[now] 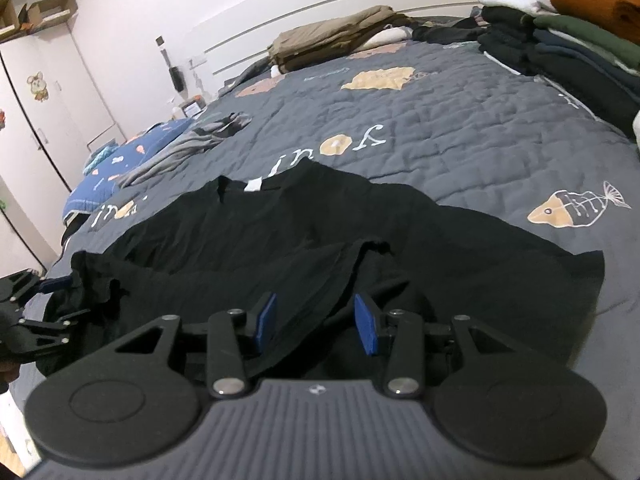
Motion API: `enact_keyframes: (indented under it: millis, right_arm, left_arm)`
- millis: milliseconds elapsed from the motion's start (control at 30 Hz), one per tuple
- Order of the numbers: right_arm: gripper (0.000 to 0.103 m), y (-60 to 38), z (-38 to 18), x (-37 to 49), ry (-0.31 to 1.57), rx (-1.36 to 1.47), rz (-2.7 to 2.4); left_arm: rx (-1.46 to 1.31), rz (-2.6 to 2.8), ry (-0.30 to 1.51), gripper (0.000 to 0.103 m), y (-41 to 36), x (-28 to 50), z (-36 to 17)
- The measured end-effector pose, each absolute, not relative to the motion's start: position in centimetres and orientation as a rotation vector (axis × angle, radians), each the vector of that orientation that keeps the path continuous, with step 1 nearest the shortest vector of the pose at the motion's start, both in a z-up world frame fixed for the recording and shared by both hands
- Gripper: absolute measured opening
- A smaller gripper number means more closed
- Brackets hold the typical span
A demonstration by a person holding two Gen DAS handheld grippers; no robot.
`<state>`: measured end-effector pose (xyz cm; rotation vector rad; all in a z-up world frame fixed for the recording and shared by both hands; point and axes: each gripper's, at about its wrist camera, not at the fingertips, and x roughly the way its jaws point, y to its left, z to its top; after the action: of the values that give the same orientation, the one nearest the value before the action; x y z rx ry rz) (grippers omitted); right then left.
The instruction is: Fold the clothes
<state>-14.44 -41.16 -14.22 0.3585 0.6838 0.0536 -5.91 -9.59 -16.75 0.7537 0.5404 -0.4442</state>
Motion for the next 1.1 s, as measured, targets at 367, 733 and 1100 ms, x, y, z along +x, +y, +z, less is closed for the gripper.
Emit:
enact_keyframes:
  millis: [367,733,1100]
  right_arm:
    - [0.042,-41.9,-15.3,-13.8,0.678,0.375,-0.064]
    - [0.042,-42.0,-15.1,-13.8,0.657,0.291,-0.087]
    - [0.042,-40.1,-14.4,-14.1,0.646,0.176,-0.027]
  left_arm:
    - [0.150,-0.175,0.562,0.007,-0.5,1.6,-12.3]
    - [0.085,-0.114,0.687,0.046,1.6,1.6,-12.8]
    - [-0.035,-0.373,0.649,0.057,-2.3,-6.3,-9.9]
